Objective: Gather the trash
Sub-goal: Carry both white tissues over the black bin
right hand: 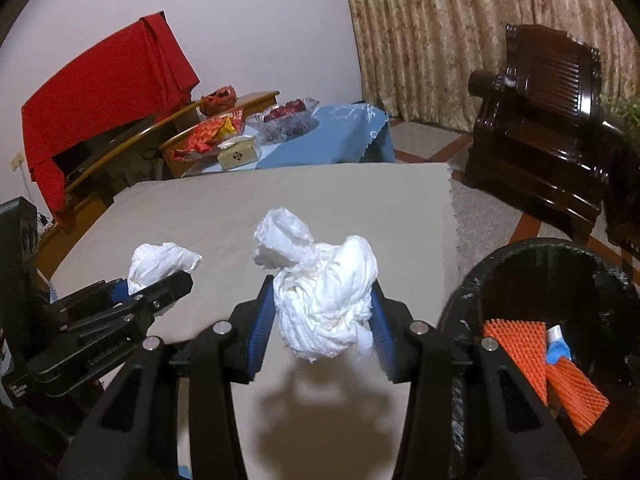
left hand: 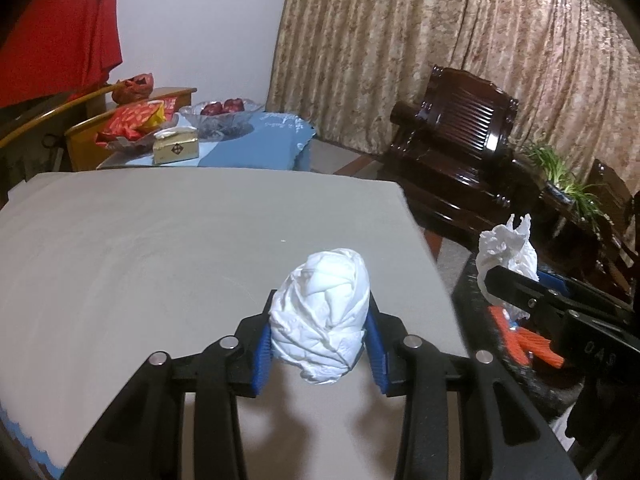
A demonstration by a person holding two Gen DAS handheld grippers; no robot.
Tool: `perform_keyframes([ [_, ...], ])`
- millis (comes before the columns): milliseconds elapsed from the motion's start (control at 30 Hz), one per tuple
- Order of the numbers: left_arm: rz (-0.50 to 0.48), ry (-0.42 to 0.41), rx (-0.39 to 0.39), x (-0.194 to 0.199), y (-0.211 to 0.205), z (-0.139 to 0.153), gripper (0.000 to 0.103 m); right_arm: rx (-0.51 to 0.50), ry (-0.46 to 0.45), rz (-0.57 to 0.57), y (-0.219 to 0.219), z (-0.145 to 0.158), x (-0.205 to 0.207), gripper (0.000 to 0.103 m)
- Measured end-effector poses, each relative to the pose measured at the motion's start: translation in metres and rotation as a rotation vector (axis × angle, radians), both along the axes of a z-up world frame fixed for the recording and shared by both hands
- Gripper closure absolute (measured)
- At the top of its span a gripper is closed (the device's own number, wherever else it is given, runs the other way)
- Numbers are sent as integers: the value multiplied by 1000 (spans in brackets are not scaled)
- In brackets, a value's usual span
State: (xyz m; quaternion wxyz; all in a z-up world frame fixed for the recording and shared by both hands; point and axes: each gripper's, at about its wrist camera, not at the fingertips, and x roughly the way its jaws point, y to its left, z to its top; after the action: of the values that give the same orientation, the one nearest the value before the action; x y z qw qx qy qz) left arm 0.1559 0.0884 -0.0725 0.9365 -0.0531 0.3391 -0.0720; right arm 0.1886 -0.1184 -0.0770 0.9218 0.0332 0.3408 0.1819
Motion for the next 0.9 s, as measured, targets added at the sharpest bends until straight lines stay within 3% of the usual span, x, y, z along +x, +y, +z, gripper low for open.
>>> perform_keyframes([
  [433, -32, -46, 5, -45, -36, 16, 63, 17, -48, -41, -40, 13, -52, 60],
  [900, -104, -72, -3, -66, -78, 22, 63, 16, -98, -120, -83, 22, -89, 59],
])
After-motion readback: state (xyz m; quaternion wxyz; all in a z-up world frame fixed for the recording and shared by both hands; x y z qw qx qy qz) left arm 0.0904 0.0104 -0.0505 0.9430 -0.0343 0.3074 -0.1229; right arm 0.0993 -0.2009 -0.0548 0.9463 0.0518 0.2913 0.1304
